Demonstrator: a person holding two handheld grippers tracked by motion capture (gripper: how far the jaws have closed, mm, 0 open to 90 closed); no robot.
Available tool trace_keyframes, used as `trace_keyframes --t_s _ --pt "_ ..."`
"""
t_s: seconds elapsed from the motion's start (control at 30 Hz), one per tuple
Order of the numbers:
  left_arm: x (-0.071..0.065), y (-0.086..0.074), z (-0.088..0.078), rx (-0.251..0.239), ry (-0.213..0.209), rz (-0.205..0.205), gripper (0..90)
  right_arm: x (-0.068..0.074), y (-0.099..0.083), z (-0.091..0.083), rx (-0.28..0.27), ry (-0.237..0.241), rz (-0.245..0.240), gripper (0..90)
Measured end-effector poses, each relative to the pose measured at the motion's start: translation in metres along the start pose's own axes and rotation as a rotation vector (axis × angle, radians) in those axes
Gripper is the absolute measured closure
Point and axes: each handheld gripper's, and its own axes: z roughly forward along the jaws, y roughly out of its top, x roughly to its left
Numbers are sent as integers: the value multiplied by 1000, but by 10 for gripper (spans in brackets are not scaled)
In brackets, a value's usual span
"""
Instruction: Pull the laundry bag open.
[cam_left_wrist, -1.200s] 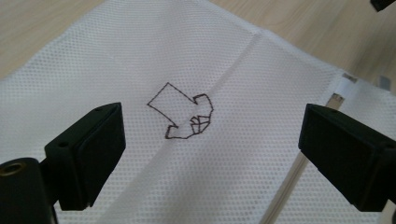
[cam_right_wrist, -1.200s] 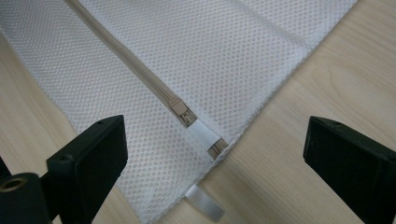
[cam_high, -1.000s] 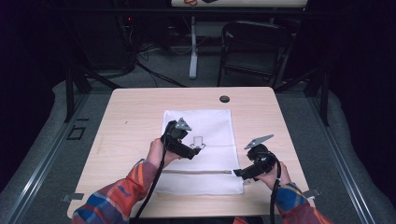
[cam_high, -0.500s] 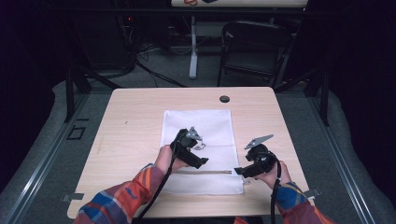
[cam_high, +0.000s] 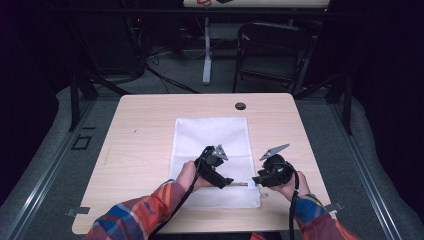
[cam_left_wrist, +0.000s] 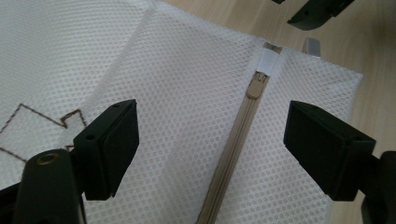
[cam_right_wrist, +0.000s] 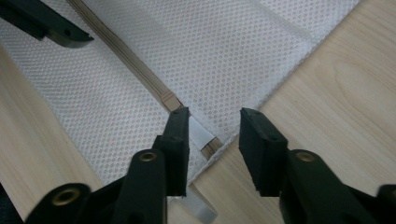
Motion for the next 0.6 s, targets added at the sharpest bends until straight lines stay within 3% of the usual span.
trace_keyframes --t_s 0.2,0.27,0.37,0.4,0.43,0.5,0.53,0.6 --pt "-6 6 12 -1 -46 22 278 0 0 6 23 14 -18 794" --pt "-10 8 17 -2 -67 38 361 1 1 11 35 21 -23 843" --pt "-15 10 26 11 -81 69 415 1 1 15 38 21 -19 872" --pt "-16 11 29 10 -77 73 487 0 2 19 47 36 -28 898" --pt "-16 11 32 15 -94 80 487 0 2 19 47 36 -28 898" --pt "-19 12 36 10 -85 93 544 1 1 22 58 19 -30 900" --pt "-20 14 39 19 -111 102 583 1 1 25 56 34 -31 900" --pt "-23 15 43 25 -99 115 640 2 0 28 78 24 -31 900"
